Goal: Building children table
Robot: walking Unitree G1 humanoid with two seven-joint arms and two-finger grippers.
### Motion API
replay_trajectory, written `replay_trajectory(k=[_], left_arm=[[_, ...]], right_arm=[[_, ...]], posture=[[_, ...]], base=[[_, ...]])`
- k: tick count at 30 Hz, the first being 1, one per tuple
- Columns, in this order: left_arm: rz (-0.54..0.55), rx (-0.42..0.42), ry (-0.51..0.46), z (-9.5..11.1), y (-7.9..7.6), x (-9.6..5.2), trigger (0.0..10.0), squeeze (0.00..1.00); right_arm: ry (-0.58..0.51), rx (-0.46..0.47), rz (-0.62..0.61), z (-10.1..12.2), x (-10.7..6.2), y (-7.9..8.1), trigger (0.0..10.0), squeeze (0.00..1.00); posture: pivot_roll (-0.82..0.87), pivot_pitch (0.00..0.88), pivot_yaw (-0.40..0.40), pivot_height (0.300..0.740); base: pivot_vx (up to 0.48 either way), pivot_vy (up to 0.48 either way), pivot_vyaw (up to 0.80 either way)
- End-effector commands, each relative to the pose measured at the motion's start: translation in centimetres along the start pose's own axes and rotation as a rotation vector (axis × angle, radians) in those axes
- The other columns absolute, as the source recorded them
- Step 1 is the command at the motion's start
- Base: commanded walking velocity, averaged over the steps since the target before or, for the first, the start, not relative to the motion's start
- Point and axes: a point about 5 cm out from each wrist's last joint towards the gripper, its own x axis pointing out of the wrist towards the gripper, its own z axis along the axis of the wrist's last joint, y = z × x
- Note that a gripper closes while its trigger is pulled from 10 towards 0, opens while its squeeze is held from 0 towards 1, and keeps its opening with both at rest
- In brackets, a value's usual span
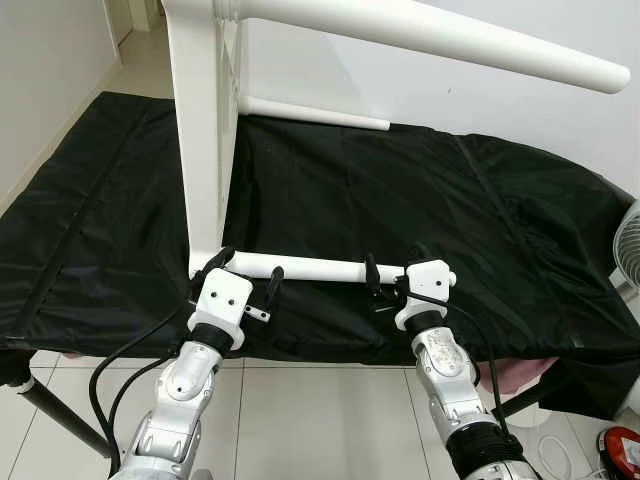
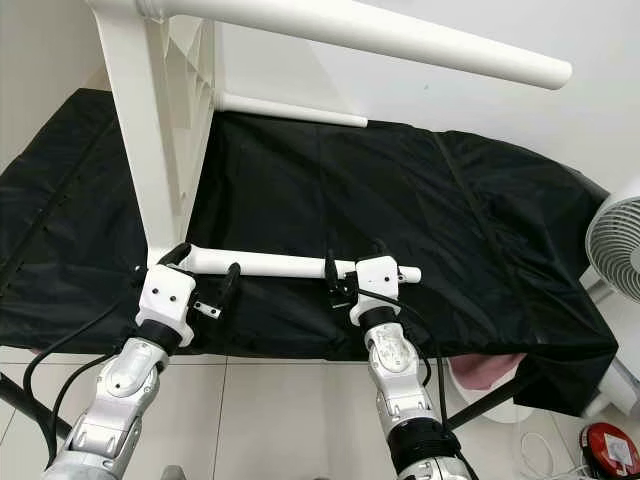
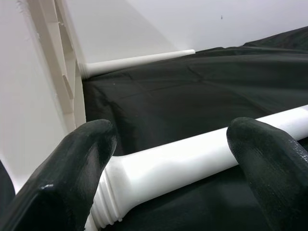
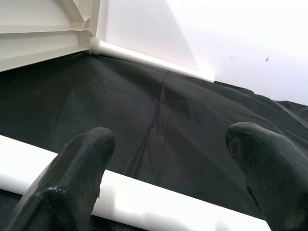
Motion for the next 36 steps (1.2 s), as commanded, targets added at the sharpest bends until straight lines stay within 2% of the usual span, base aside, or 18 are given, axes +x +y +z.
replay_trajectory(k=[1, 24, 36], left_arm=[[0.004, -0.007, -0.004, -0.03, -0.32, 0.12, 10.0, 0.0], [-0.006, -0.009, -0.008, -0.09, -0.44, -0.01, 10.0, 0.0], [0.028, -0.042, -0.008, -0.06, -0.53, 0.41, 10.0, 0.0]], right_arm=[[0.002, -0.009, -0.011, -0.12, -0.22, -0.38, 10.0, 0.0], [0.013, -0.014, 0.005, -0.44, -0.59, -0.21, 10.0, 0.0], [0.015, -0.012, 0.007, -0.43, -0.43, -0.19, 10.0, 0.0]], posture=[[0.04, 0.0, -0.106, 0.74], [0.04, 0.0, -0.107, 0.74], [0.04, 0.0, -0.113, 0.74]], base=[[0.0, -0.289, 0.0], [0.0, -0.363, 0.0], [0.0, -0.042, 0.0]])
